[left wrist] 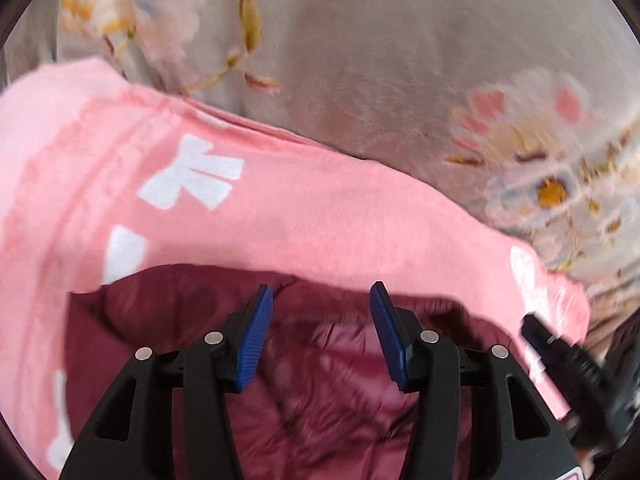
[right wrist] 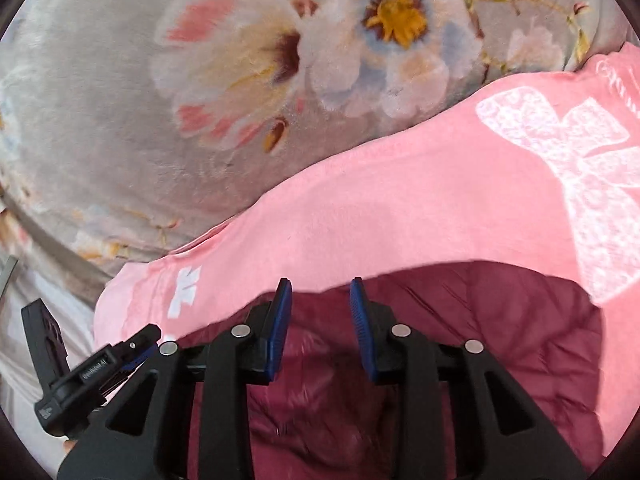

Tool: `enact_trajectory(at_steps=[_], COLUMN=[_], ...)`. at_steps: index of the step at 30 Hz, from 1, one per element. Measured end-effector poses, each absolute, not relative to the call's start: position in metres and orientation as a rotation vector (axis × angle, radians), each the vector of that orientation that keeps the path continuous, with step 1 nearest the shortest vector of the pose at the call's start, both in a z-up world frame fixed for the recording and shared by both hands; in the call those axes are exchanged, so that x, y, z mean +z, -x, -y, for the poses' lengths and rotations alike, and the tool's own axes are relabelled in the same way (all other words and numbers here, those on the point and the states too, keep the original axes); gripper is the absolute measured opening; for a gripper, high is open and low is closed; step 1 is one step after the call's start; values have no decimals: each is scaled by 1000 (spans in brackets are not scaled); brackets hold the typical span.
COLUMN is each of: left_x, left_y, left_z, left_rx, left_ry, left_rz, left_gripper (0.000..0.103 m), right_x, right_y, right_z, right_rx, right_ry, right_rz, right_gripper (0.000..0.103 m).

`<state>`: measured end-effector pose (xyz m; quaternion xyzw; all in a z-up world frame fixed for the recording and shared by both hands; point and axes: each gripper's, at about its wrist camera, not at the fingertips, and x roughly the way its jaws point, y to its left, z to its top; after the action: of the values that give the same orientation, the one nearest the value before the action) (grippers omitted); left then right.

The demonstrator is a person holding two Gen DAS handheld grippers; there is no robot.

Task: Fold large clothes
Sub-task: 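Lift the hem with both grippers and fold it up toward the collar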

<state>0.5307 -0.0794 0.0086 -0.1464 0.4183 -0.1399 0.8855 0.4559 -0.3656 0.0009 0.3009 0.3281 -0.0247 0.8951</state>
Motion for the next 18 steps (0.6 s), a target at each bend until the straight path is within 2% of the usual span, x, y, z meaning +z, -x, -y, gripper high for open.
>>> enact_trajectory(at_steps=[3, 9, 18], left_x=[-9, -43, -67], left_y=[-550, -543, -519], left_z=[85, 99, 104], left_rx=[-279, -289, -283], left_ry=[331, 182, 10], left_rz=[-925, -984, -875], left_gripper=[47, 44, 46], right_x=[-14, -40, -63], right_y=[-477, -468, -453], right_z=[353, 334, 326], right_rx=[-69, -33, -84], right_ry=[-550, -417, -244], right_rz=[-740, -829, -838], right_gripper=[30, 29, 26])
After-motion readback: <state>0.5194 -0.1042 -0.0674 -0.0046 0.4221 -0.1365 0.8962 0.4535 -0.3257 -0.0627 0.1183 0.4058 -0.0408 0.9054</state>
